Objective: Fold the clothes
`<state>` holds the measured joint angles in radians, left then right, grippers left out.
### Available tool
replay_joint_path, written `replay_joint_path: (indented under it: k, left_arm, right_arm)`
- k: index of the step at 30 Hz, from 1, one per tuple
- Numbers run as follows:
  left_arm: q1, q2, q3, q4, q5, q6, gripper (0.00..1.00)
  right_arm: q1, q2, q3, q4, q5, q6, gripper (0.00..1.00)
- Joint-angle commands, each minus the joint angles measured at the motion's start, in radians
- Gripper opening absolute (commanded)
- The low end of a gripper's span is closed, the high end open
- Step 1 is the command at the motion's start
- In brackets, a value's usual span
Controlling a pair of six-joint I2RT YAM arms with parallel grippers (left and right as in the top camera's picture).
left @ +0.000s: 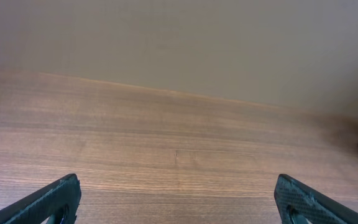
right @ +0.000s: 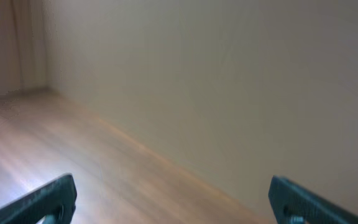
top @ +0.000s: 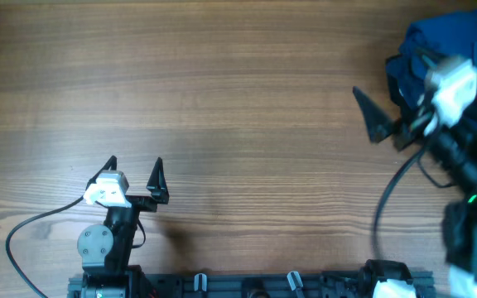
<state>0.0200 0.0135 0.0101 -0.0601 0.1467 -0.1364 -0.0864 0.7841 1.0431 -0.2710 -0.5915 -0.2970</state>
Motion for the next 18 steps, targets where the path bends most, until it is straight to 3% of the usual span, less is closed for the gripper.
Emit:
replay_joint_path:
  k: [1, 3, 6, 18]
  left_arm:
    - [0.004, -0.011, -0.005, -0.005, -0.005, -0.005, 1.00]
    - [0.004, -0.011, -0.005, -0.005, -0.006, -0.005, 1.00]
    - [0.004, -0.011, -0.005, -0.005, -0.005, -0.005, 1.00]
    - [0.004, -0.011, -0.005, -0.005, -0.005, -0.005, 1.00]
  right_arm:
    - [0.031, -0.166, -0.304, 0.206, 0.117, -0.037, 1.00]
    - [0.033, -0.265, -0.489, 0.354, 0.169, 0.102, 1.00]
    - [0.034, -0.358, -0.649, 0.411, 0.309, 0.380, 1.00]
    - [0.038, -0.715, -1.001, 0.435, 0.304, 0.396, 1.00]
